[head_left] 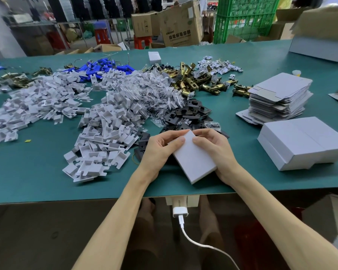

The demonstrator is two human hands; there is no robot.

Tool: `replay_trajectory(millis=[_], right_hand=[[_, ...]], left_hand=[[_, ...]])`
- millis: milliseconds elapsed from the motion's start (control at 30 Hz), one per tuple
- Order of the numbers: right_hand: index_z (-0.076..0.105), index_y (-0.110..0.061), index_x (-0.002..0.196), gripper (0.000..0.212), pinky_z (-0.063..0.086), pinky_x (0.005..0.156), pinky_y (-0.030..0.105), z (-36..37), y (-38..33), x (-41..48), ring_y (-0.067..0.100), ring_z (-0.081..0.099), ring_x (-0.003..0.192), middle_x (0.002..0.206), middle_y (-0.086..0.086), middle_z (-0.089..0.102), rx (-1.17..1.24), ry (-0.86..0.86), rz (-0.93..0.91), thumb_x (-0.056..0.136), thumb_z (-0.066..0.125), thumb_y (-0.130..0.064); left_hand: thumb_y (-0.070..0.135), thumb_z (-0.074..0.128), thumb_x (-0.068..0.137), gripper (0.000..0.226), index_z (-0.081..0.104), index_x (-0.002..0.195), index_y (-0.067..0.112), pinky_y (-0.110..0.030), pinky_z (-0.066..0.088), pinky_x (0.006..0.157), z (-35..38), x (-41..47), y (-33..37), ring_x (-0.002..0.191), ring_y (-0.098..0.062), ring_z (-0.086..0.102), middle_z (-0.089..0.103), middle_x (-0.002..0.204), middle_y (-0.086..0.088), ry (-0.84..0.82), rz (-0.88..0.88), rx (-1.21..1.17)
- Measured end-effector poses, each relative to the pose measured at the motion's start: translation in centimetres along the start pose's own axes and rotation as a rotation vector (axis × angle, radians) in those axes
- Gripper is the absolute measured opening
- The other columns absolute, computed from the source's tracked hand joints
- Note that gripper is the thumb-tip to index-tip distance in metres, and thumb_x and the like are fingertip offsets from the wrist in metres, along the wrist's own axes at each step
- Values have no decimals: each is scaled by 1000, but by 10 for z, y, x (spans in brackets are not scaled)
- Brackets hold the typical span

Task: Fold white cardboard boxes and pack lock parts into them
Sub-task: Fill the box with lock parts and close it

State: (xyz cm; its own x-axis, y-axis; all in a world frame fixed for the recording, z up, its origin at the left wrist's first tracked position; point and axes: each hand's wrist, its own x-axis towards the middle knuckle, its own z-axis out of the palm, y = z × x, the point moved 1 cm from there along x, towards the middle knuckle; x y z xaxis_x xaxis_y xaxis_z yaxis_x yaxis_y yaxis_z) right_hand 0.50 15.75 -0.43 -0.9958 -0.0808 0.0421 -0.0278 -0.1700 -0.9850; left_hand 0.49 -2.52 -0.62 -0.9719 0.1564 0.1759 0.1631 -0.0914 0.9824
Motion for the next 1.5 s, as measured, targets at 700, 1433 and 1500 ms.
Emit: replay_trajectory(millis=[700,1433,1500], right_hand=[[67,-13,114,22,58,74,37,1,-4,-3,19,71,86,103,7,75,-27,89,18,94,72,-20],[28,-15,156,71,44,101,49,25,-57,-25,39,40,127,138,20,44,-1375,-11,-57,96,54,-44],[34,-12,152,68,46,98,49,5,-74,-19,39,44,122,133,22,48,-1396,39,-61,95,54,-42]], left_hand=[[13,63,103,22,76,119,6,-35,58,84,3,2,-1,90,-15,66,77,106,-13,123,-77,25],[23,48,111,36,74,99,2,-28,61,71,3,4,-1,85,-24,76,78,94,-13,149,-96,-34],[21,47,111,36,73,101,-3,-28,62,71,3,4,-2,87,-27,75,77,95,-16,152,-92,-16]])
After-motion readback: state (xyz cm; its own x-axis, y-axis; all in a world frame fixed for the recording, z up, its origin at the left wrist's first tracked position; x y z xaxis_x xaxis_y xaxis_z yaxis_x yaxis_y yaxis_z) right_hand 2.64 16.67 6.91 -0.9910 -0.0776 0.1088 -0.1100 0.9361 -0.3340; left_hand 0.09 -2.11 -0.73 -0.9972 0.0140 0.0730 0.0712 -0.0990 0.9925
